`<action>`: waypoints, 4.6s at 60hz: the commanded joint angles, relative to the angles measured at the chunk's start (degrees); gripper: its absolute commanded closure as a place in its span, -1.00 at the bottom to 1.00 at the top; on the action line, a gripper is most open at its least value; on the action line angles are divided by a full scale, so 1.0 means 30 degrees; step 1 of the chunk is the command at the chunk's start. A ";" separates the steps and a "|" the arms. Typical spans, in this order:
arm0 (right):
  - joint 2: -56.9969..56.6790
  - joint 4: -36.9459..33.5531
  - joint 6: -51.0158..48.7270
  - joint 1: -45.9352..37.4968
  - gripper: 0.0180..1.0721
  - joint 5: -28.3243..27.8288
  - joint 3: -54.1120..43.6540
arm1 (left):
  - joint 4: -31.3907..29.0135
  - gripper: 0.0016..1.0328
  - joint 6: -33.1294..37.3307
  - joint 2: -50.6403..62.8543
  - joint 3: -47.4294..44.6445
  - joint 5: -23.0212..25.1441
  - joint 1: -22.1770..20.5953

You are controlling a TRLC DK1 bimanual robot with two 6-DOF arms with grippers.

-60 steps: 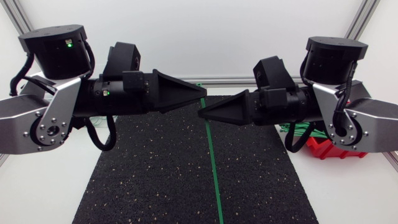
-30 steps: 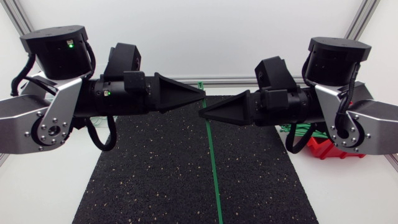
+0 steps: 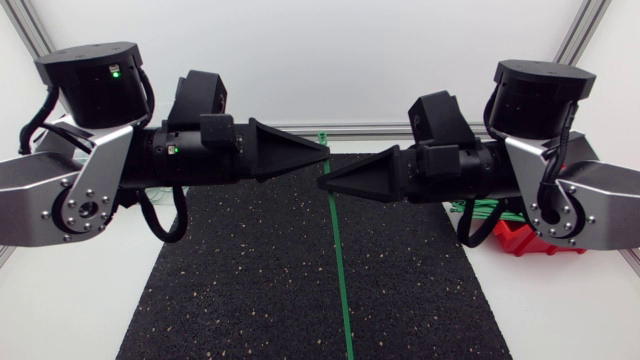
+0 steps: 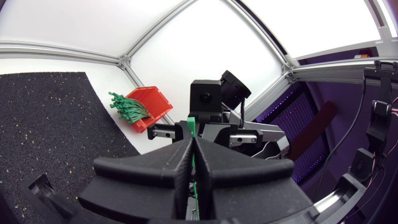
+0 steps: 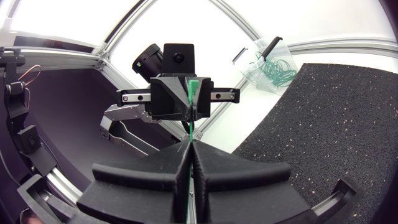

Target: Take a green cable tie from the red box, thread the tail through the head to close it, then place it in the transparent bin on the left.

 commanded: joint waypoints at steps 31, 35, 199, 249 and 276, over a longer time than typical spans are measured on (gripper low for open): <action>0.0660 0.0003 0.0067 0.0706 0.54 0.0262 -0.0041 | 0.0203 0.93 -0.0923 0.0180 0.0616 0.0248 0.0321; 0.0660 -0.0114 0.0067 0.0472 0.03 0.0057 0.0047 | 0.0115 0.93 -0.1040 0.0151 0.0704 0.0248 0.0643; -0.2153 -0.0202 -4.3322 0.6243 -0.92 1.4735 -0.5988 | -0.6593 0.93 0.0337 0.7006 0.5743 0.4907 0.6151; -0.0366 0.3636 -4.4377 0.9554 -0.38 1.2948 -0.7248 | -0.6623 0.93 0.0396 0.8325 0.6358 0.4848 0.5946; 0.0250 0.4485 -4.5402 0.9671 0.58 1.1864 -0.6955 | -0.6828 0.93 0.0396 0.8383 0.6299 0.4819 0.5331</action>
